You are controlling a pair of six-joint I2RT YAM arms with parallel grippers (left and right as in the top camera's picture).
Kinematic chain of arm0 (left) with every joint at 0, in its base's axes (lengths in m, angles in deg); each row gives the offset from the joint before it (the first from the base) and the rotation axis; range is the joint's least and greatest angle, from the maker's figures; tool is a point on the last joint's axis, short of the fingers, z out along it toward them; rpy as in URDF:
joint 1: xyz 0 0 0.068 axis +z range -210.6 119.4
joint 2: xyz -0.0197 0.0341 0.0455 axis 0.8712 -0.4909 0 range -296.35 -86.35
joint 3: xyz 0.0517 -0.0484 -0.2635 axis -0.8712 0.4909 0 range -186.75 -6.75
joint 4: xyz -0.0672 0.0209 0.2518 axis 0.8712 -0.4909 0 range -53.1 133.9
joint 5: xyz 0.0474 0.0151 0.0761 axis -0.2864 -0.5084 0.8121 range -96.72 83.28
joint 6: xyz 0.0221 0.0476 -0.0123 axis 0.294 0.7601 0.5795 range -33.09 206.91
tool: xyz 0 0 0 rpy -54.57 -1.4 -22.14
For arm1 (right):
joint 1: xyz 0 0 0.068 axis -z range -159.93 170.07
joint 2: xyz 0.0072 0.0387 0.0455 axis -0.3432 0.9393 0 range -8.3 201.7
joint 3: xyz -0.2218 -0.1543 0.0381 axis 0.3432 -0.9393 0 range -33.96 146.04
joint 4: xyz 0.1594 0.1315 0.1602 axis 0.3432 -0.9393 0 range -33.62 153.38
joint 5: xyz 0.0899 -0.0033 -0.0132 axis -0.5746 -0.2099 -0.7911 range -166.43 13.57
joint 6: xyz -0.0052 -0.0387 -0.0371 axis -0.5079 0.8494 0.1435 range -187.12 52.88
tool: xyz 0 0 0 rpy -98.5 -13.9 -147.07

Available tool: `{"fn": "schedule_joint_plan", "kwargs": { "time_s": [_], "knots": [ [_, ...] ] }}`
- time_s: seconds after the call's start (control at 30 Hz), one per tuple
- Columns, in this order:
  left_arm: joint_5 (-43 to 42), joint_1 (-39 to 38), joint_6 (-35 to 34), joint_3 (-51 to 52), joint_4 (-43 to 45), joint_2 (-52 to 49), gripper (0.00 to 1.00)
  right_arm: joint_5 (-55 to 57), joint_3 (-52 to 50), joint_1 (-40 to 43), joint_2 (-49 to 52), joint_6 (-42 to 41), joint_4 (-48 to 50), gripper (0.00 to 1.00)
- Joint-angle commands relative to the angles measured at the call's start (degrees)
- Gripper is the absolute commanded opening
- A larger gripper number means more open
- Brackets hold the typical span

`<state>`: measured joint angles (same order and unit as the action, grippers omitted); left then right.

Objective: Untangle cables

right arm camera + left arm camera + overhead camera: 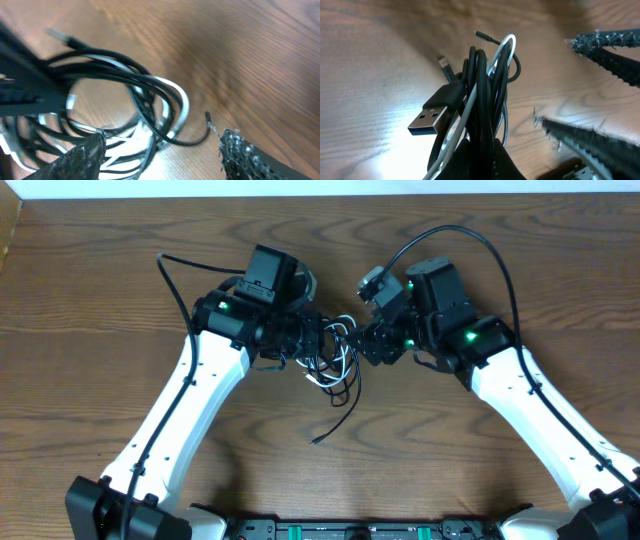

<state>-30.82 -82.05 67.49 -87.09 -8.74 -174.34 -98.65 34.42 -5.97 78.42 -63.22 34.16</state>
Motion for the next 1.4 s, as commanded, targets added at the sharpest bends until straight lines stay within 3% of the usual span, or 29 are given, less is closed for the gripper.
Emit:
{"fn": "schedule_joint_plan", "kwargs": {
  "time_s": [0.0,0.27,0.43,0.57,0.73,0.87,1.17,1.27,1.37],
  "knots": [
    [-5.03,1.68,0.83,-0.46,3.06,0.35,0.07,0.35,-0.26,1.95,-0.09,-4.74,-0.15,0.73],
    [-14.71,3.15,2.08,-0.46,18.49,0.35,0.07,-13.49,-0.17,5.73,-0.26,-12.2,4.72,0.74],
    [-15.58,3.61,1.57,-0.46,22.91,0.35,0.07,-15.54,-0.17,8.17,-0.26,-16.28,6.12,0.73],
    [-15.56,5.25,-2.6,-0.46,25.11,0.35,0.07,-19.61,-0.17,9.18,-0.26,-16.74,6.05,0.72],
    [-15.58,7.96,-10.16,-0.46,27.15,0.35,0.07,-15.56,-0.17,9.18,-0.26,-17.49,5.38,0.66],
    [-16.83,9.66,-13.42,-0.46,27.08,0.35,0.07,-5.29,-0.17,9.18,-0.24,-24.59,3.5,0.66],
    [-20.09,10.25,-17.92,-0.46,27.1,0.35,0.08,-6.38,-0.2,6.8,0.39,-20.11,3.39,0.69],
    [-20.11,10.25,-20.15,-0.46,27.1,0.35,0.07,-3.45,-0.2,5.62,1.46,-20.2,3.08,0.62],
    [-20.55,10.25,-20.28,-0.46,27.04,0.35,0.08,0.22,-0.2,5.33,2.25,-21.24,2.56,0.4]
  ]
}}
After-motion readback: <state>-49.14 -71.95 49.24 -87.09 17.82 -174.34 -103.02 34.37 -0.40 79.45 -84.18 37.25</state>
